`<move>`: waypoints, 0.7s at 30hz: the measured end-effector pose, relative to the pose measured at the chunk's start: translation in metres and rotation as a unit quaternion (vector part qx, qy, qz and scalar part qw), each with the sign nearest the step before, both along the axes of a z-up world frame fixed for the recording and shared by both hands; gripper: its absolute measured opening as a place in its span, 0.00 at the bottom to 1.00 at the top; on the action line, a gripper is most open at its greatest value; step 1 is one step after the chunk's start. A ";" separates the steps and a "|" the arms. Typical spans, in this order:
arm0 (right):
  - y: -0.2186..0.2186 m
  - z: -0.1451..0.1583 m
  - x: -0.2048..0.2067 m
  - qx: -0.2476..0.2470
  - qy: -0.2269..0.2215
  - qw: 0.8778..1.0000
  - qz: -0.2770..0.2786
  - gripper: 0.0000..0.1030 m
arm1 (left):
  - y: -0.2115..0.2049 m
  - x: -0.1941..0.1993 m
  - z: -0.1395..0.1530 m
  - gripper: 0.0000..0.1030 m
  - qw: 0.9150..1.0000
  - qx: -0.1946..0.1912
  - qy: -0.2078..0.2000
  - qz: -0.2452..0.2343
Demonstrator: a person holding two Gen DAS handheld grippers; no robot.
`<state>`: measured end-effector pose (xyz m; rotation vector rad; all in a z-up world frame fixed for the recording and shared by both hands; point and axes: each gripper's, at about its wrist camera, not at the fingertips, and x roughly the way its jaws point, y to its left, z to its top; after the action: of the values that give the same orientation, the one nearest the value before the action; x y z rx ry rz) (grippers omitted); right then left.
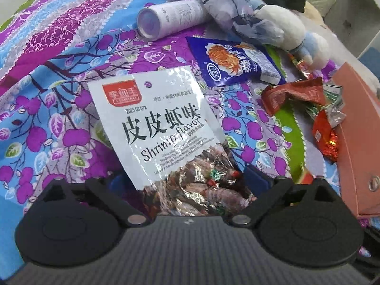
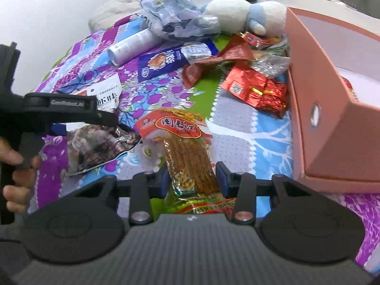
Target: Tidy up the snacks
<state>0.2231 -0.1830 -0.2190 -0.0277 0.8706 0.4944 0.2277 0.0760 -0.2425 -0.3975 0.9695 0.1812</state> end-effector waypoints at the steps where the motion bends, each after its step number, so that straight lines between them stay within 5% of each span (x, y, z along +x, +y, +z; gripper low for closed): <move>1: 0.000 0.000 -0.001 0.001 0.001 1.000 -0.001 0.39 | -0.002 0.003 -0.001 0.99 1.000 0.006 0.005 0.002; 8: 0.000 0.001 -0.002 0.000 -0.003 1.000 -0.009 0.32 | -0.015 0.016 -0.007 0.96 0.999 0.044 0.024 -0.002; 15: -0.008 0.013 0.002 0.010 -0.014 0.999 -0.031 0.21 | -0.008 0.007 0.007 0.56 0.999 0.027 0.021 0.000; 21: -0.015 0.022 0.007 0.014 -0.018 0.999 -0.047 0.16 | -0.010 0.000 0.017 0.48 1.000 0.018 0.015 -0.018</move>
<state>0.2303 -0.1984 -0.1966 0.0301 0.8266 0.4172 0.2275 0.0662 -0.2256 -0.3456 1.0015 0.1724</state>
